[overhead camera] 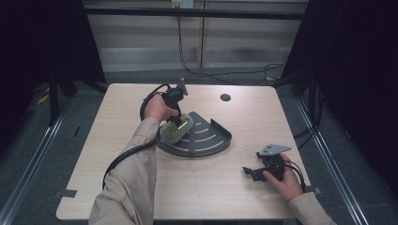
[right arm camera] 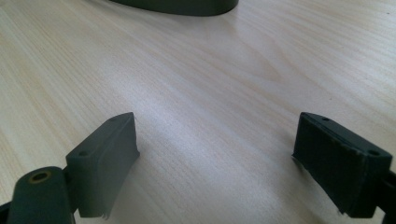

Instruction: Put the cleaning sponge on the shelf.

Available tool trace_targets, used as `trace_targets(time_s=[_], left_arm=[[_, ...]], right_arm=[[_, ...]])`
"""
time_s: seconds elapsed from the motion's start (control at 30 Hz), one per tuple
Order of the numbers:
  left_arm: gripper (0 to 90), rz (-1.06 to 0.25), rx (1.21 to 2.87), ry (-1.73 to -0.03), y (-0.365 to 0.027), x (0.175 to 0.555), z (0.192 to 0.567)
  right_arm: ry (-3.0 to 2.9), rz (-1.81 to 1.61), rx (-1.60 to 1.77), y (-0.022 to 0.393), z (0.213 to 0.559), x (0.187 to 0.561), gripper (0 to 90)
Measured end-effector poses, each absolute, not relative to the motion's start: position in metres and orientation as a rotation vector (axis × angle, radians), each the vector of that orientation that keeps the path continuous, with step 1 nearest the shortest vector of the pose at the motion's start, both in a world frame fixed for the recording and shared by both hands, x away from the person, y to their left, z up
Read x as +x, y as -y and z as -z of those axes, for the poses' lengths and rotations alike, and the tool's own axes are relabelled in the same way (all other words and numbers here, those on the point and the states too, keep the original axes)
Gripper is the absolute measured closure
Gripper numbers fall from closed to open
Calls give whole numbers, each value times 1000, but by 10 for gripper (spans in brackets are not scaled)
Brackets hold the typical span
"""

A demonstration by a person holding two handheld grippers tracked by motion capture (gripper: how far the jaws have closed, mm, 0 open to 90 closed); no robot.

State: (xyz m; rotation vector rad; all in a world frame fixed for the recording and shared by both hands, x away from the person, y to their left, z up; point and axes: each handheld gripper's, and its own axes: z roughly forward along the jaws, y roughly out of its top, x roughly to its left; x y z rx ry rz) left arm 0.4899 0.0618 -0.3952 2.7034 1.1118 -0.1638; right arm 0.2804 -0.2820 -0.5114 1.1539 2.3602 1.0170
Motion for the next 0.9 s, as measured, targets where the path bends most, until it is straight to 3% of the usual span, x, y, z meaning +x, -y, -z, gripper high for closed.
trace_targets(time_s=[0.9], left_arm=[[716, 176, 2707, -1128, -71, 489, 416]], right_arm=[[-2359, -1019, 1153, 282, 512, 280, 129]])
